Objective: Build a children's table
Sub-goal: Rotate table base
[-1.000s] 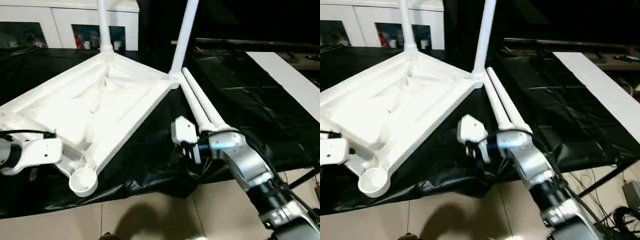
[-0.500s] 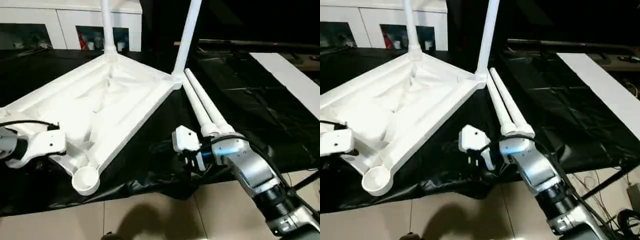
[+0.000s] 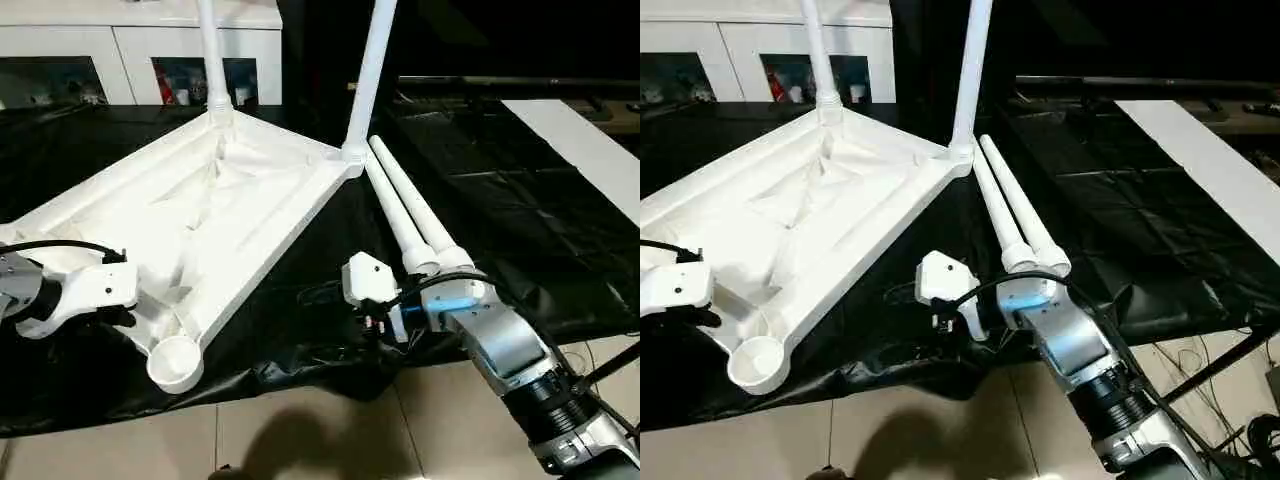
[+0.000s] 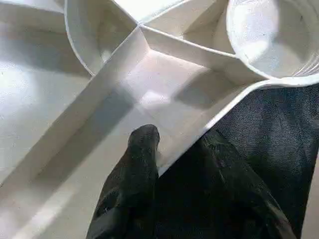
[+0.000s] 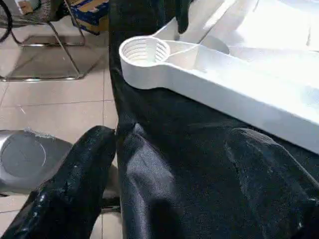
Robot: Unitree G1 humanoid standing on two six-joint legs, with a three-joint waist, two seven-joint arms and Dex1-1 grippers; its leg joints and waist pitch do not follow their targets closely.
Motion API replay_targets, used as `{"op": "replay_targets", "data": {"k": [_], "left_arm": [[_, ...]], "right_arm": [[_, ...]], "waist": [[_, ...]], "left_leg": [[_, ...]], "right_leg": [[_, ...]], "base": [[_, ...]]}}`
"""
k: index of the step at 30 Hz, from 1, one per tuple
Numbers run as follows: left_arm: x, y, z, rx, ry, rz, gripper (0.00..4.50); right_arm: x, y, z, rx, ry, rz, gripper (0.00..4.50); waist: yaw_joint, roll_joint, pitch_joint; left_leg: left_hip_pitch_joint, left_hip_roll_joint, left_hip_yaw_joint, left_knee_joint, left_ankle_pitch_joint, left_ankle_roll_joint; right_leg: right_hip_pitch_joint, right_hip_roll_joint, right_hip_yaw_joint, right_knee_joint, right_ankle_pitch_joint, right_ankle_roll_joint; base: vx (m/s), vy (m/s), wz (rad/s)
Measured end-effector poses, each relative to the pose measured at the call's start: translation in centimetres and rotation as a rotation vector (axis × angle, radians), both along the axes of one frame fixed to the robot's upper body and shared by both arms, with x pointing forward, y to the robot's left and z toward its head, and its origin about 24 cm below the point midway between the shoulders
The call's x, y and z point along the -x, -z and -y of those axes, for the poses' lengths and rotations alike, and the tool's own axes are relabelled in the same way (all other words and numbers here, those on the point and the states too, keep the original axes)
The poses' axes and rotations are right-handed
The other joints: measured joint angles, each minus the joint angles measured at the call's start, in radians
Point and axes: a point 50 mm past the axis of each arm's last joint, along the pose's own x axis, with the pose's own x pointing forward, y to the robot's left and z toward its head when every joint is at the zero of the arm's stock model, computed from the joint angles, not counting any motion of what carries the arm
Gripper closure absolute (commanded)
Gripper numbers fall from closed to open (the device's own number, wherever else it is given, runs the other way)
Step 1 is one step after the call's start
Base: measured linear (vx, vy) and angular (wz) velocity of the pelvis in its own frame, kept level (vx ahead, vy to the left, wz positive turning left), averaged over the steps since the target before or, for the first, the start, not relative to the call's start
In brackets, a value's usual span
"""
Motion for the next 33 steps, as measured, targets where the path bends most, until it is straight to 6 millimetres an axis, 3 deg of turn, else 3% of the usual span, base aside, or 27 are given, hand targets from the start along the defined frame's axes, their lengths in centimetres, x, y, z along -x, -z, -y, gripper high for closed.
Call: {"op": "replay_targets", "data": {"k": [5, 14, 19, 26, 33], "left_arm": [[0.2, 0.8, 0.4, -0.012, -0.015, -0.033, 3.65], [0.7, 2.2, 0.8, 0.002, -0.076, -0.018, 3.92], [1.0, 2.5, 1.3, 0.051, -0.161, 0.01, 3.94], [1.2, 2.9, 4.0, 0.205, -0.241, 0.035, 3.96], [1.1, 3.1, 5.7, 0.255, -0.326, 0.049, 4.14]], "right_arm": [[-0.2, 0.0, 0.4, 0.012, 0.031, 0.012, 0.65], [-0.5, 0.1, 0.5, 0.007, 0.064, 0.013, 0.65], [-0.6, 0.3, 0.7, 0.015, 0.068, 0.01, 0.65], [-1.1, 0.3, 1.1, 0.034, 0.067, 0.008, 0.65], [-1.4, -0.3, 1.0, 0.038, 0.056, 0.037, 0.65]], "waist": [[-0.011, 0.032, -0.004], [-0.019, 0.052, -0.018], [-0.02, 0.047, -0.021], [-0.026, 0.015, -0.031], [-0.025, 0.002, -0.036]], "left_leg": [[0.0, -0.001, 0.0, 0.0, 0.0, 0.0], [0.002, -0.003, -0.001, -0.002, 0.0, 0.0], [0.003, -0.004, 0.0, -0.002, 0.0, 0.0], [0.006, -0.006, -0.001, -0.001, 0.0, 0.0], [0.013, -0.01, -0.001, -0.001, -0.001, 0.001]], "right_leg": [[0.0, 0.0, 0.001, 0.0, 0.0, 0.0], [0.002, 0.0, 0.004, 0.001, -0.003, 0.006], [0.002, -0.001, 0.004, 0.001, -0.003, 0.008], [0.0, -0.004, 0.003, 0.0, -0.002, 0.009], [0.002, -0.007, 0.004, 0.0, -0.001, 0.01]], "base": [[0.0, 0.0, 0.0], [0.0, 0.0, 0.0], [0.0, 0.0, 0.0], [0.0, 0.0, 0.0], [0.0, 0.0, 0.0]]}}
